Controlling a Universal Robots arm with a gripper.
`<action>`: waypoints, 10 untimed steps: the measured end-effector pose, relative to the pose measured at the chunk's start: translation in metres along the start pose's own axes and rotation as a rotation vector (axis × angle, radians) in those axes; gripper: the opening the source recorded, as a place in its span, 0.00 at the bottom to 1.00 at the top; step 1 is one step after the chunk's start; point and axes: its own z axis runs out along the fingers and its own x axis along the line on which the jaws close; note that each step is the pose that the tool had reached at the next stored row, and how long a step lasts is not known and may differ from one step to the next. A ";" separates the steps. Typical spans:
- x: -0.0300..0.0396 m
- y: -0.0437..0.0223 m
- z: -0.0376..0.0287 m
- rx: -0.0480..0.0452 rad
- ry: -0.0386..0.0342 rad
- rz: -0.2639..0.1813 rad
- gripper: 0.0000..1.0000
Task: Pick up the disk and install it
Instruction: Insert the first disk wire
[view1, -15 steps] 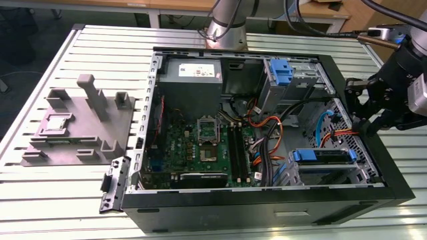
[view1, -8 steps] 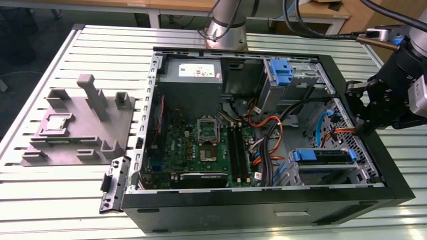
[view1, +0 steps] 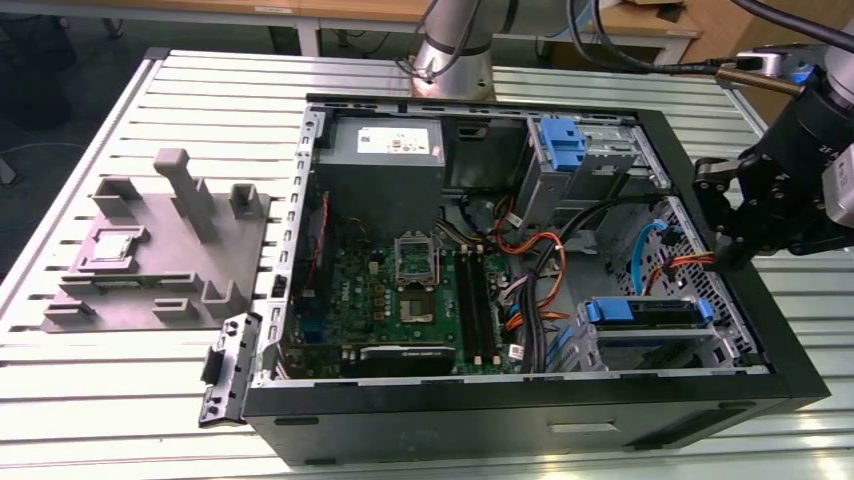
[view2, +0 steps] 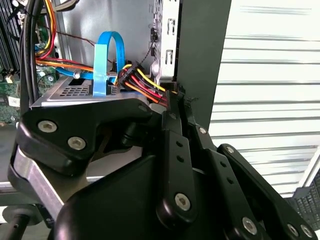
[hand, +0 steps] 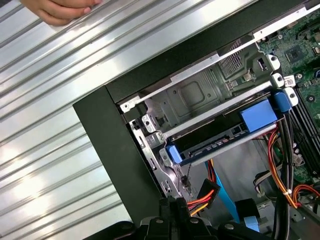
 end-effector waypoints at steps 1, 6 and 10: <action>0.0000 0.0000 0.0000 0.0001 -0.0001 0.000 0.17; -0.0033 0.0017 -0.0006 -0.0001 0.0000 -0.001 0.17; -0.0086 0.0046 -0.0012 0.0000 0.0000 -0.001 0.17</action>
